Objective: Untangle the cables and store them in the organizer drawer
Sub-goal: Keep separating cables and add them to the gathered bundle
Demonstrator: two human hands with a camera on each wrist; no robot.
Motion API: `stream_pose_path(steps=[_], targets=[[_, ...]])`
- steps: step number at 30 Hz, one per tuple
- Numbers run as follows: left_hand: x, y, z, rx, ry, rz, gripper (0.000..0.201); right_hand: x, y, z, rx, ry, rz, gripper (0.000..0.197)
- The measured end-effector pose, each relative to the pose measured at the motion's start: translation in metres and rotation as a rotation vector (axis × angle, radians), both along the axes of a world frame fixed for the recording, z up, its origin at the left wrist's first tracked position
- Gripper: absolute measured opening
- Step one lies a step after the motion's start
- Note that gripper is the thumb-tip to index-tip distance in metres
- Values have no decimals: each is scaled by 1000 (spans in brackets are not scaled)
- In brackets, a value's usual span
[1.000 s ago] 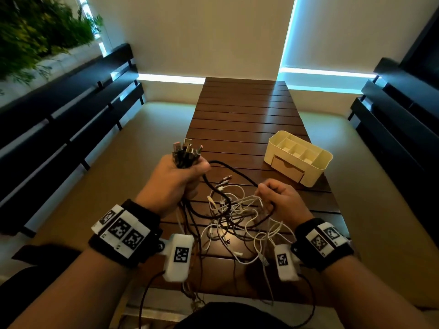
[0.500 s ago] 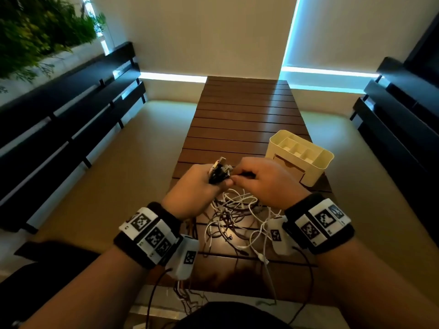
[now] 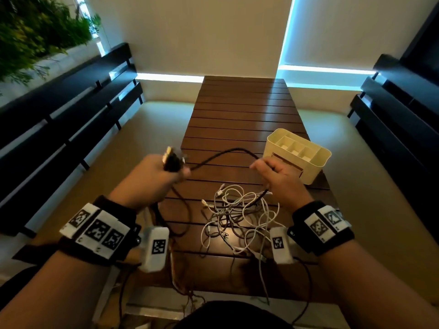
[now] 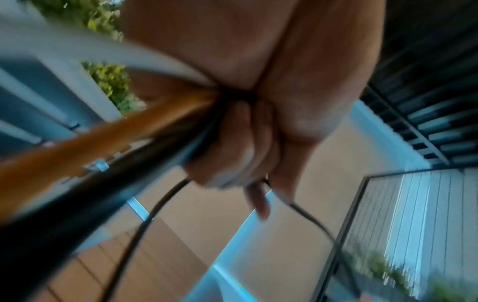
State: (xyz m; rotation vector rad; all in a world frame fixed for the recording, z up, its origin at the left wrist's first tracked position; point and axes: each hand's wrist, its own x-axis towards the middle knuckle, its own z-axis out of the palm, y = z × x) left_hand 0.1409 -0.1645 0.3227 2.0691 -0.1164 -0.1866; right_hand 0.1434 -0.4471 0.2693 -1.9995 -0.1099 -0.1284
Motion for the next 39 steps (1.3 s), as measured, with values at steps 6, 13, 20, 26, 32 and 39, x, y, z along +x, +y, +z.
stream_pose_path(steps=[6, 13, 20, 26, 32, 39], targets=[[-6, -17, -11, 401, -33, -73, 23, 9, 2, 24, -375, -124, 65, 16], [-16, -40, -7, 83, -317, -81, 17, 1, 26, 28, -590, -164, 332, 20], [-18, -50, -18, -20, -321, -242, 9, -8, 33, 45, -357, -297, 320, 8], [-10, -29, -16, -349, -167, -87, 24, -8, 21, 7, -73, 7, 210, 14], [-8, -21, -19, -353, -12, -75, 51, -3, 15, 8, -24, -1, 107, 19], [-6, -24, -12, -176, -187, 16, 37, -4, 22, 19, -406, -12, 260, 14]])
